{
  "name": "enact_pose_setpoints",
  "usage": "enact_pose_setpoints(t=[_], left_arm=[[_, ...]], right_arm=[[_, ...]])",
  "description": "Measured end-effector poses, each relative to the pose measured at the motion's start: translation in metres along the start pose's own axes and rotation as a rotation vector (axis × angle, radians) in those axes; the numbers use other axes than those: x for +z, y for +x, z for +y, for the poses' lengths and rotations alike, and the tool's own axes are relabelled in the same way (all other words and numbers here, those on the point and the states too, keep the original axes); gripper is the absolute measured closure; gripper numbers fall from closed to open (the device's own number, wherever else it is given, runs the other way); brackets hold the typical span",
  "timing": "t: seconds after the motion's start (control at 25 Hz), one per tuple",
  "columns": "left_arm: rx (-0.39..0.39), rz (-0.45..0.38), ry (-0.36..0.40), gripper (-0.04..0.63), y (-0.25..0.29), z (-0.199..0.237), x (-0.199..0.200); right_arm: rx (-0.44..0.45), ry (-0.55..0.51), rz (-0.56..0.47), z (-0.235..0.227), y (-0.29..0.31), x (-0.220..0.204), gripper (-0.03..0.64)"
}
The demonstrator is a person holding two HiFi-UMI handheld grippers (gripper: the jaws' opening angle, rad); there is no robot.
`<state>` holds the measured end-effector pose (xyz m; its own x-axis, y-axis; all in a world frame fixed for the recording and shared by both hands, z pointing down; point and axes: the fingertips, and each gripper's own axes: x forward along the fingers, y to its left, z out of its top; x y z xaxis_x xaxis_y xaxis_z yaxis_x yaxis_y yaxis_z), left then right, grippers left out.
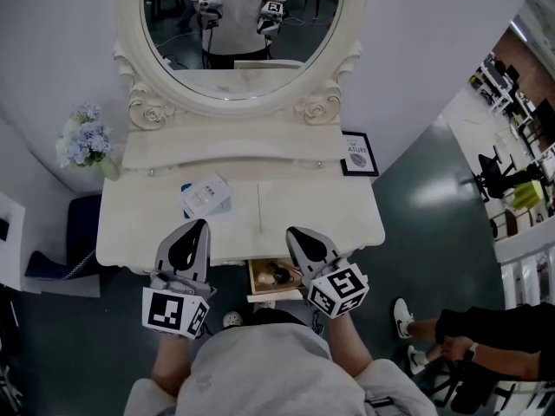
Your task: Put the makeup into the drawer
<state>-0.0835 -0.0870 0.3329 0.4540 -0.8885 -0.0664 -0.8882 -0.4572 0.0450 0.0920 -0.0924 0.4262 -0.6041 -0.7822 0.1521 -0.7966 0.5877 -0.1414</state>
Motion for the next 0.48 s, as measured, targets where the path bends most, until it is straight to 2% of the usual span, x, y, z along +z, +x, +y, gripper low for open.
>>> enact_pose_setpoints(t=[0.48], left_arm=[[0.0,-0.012,0.003,0.583,-0.003,0.002,0.005]], right_arm=[[0.025,-0.022,-0.096,0.014,0.0,0.038,0.595]])
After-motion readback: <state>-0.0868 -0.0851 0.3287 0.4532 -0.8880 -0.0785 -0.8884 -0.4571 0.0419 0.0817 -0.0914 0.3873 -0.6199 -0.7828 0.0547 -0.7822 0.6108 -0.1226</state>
